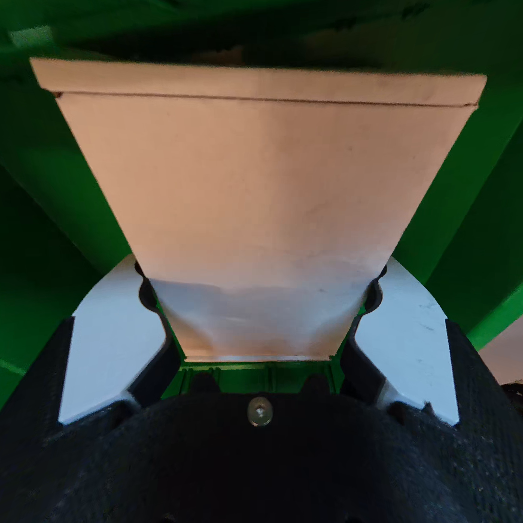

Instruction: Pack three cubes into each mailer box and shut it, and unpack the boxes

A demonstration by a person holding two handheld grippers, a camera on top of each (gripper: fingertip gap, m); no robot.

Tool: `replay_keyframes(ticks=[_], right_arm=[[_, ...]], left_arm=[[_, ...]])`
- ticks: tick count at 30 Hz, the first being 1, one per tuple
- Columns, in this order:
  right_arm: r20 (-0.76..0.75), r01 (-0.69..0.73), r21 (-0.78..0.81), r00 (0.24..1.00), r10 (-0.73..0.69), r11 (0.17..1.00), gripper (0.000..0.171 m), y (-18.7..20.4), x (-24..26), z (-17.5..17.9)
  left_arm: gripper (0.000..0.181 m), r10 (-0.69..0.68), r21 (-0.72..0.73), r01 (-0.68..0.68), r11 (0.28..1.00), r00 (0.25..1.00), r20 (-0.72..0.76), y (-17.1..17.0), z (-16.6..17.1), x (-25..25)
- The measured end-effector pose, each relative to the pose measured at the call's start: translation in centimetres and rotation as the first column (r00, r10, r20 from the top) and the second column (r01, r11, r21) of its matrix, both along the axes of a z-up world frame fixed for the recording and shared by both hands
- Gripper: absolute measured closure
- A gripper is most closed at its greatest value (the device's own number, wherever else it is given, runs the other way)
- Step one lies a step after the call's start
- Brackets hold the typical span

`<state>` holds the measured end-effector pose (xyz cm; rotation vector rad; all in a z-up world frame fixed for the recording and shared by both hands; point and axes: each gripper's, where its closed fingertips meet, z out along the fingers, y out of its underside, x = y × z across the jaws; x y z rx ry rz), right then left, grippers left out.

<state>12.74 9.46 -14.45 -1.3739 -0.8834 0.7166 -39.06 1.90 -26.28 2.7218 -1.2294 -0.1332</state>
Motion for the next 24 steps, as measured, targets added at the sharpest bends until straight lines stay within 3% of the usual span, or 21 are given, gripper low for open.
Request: replay_keyframes(ticks=[5,9,16,24], right_arm=[[-0.005,0.002,0.0,1.0,-0.002,1.0,0.103,0.1,0.2,0.2],[-0.011,-0.005,0.006,1.0,0.005,1.0,0.103,-0.2,0.2,0.4],[-0.019,-0.048,0.031,0.999,0.049,0.998,0.102,-1.2,-0.3,0.9],[0.049,-0.106,0.077,0.994,0.102,0.991,0.102,-3.1,-2.1,0.3]], left_arm=[[0.041,-0.017,0.051,0.018,0.999,1.0,-0.014,-0.3,1.2,0.0],[0.043,0.01,0.157,-0.013,0.988,1.0,0.021,-0.2,4.1,0.3],[0.05,-0.052,0.43,-0.061,0.901,0.968,0.246,0.0,11.7,4.7],[0.051,-0.161,0.563,-0.079,0.823,0.917,0.365,-1.8,14.3,8.9]])
